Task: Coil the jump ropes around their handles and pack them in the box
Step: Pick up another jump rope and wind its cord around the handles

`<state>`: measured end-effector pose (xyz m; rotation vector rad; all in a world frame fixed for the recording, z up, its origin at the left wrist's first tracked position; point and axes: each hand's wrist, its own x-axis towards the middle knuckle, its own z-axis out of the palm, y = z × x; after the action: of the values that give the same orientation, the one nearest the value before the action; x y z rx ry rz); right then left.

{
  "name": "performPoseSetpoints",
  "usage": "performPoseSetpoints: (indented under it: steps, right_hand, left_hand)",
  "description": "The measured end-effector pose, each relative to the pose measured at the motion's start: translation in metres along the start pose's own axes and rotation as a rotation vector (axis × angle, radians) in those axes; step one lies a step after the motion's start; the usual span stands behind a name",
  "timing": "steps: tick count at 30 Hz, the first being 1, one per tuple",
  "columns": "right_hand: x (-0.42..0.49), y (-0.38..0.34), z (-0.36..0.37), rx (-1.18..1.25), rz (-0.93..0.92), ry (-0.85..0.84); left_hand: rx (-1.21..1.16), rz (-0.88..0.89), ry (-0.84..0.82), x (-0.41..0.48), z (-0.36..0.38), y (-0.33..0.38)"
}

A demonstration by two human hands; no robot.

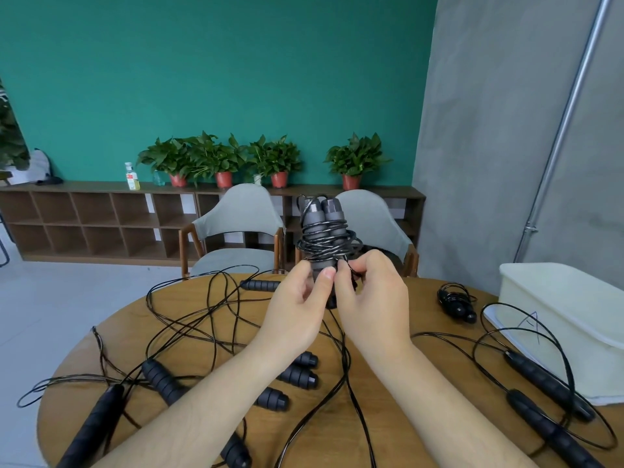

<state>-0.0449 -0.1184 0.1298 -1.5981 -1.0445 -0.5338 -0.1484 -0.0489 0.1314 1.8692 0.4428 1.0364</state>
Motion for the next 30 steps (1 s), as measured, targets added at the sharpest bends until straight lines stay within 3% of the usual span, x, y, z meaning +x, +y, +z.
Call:
performPoseSetpoints:
  steps: [5,8,11,16,30]
  right_hand:
    - [-0.005,-0.003,0.004,0.142,0.145,0.0]
    - [-0.005,0.004,0.001,0.042,-0.089,-0.135]
    - [0.004,0.017,-0.004,-0.02,-0.328,-0.263]
    - [0.008,0.026,-0.005,0.036,-0.405,-0.366]
    - [0.004,0.005,0.009,0.061,0.087,0.131]
  left_hand:
    - [0.005,-0.006,-0.002,-0.006,0.001,-0.004]
    - [0.057,-0.029,-0.032,-0.004,-0.007,-0.01]
    - [-0.058,-0.155,-0.06,-0.004,-0.009,-0.015]
    - [-0.032,-0.166,-0.024,0.005,-0.013,-0.015]
    - [0.116,0.04,-0.055,0.006,0.007,-0.006]
